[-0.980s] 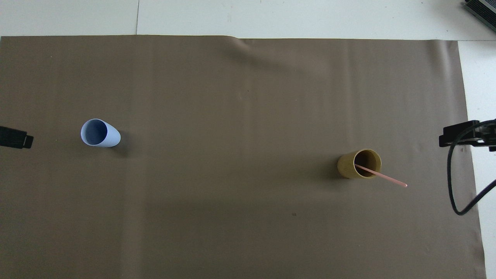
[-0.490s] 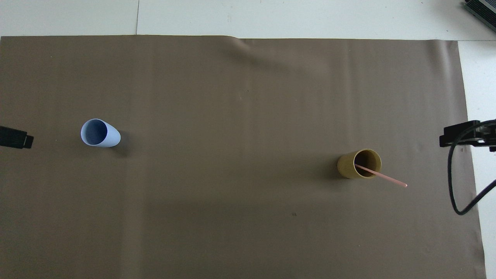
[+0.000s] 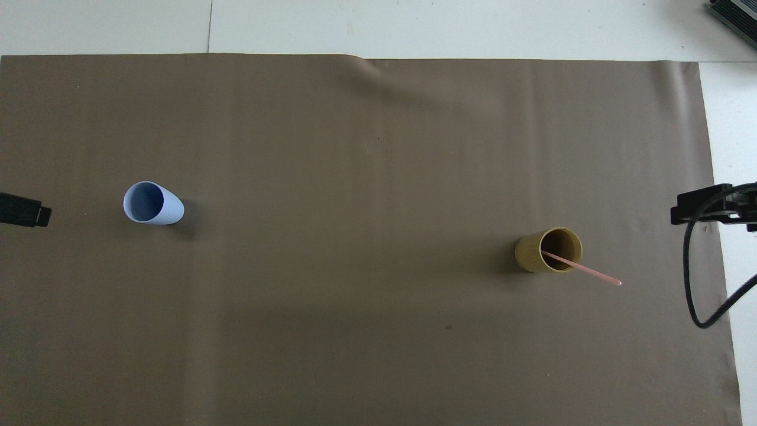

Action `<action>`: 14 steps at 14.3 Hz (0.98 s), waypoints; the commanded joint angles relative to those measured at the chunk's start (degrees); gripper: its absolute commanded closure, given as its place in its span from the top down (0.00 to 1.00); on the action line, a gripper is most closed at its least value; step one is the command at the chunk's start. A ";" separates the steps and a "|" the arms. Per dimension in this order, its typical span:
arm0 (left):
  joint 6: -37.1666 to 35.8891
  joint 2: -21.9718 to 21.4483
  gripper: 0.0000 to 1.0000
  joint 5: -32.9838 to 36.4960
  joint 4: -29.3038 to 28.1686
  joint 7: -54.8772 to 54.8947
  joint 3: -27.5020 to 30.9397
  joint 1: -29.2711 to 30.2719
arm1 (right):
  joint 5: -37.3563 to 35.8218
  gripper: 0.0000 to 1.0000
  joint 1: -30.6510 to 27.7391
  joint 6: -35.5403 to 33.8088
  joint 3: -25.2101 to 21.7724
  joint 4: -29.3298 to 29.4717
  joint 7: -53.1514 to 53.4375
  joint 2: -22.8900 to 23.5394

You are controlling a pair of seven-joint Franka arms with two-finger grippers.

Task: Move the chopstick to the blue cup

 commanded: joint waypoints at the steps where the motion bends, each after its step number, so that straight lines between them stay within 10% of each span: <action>1: 0.76 -1.11 1.00 0.34 -1.44 -0.69 -0.19 -0.03 | -0.12 1.00 -0.79 0.11 0.35 -1.70 -1.25 -1.52; 14: 3.57 -0.94 1.00 0.25 -1.35 -0.51 -0.19 0.06 | -0.12 1.00 -0.79 0.19 0.35 -1.79 -1.25 -1.52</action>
